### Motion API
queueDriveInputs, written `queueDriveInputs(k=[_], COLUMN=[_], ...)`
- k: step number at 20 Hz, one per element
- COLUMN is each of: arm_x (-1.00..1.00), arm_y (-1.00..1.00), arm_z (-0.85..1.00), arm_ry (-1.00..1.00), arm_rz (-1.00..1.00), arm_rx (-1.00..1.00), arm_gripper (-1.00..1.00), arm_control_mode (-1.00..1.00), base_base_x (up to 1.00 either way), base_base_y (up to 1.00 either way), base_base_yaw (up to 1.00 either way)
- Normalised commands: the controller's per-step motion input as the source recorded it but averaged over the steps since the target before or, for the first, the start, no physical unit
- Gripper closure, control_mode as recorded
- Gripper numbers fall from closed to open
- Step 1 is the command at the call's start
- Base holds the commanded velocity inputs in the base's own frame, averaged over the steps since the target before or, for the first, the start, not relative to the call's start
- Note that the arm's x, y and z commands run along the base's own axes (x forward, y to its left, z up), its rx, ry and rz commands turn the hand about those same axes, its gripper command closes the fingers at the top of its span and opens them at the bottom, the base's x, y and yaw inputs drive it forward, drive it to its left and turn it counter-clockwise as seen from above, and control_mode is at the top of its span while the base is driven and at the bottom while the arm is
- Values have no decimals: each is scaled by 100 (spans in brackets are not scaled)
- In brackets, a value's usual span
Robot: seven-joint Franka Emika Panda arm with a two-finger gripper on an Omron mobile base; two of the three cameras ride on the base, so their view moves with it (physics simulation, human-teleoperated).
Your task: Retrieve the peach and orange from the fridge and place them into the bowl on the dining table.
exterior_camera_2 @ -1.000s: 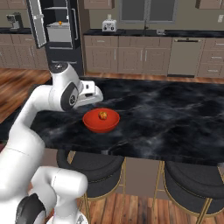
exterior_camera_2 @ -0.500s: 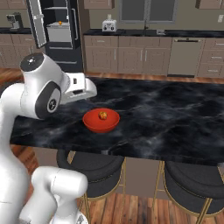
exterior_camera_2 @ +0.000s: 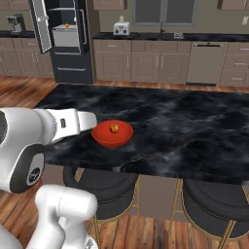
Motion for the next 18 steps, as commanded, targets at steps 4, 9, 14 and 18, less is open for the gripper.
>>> queueDriveInputs(k=[4, 9, 14, 18], arm_x=[-37, -1, 0, 0], arm_y=[0, 0, 0, 0], arm_z=[0, 14, 0, 0], arm_ry=[-6, 3, 2, 0], arm_rz=[0, 0, 0, 0], arm_rx=[9, 9, 1, 0], arm_gripper=[-100, -100, -100, -100], arm_control_mode=[-100, -100, 100, 100], base_base_x=[0, 0, 0, -4], base_base_y=[0, 0, 45, 99], base_base_yaw=[0, 0, 0, 0])
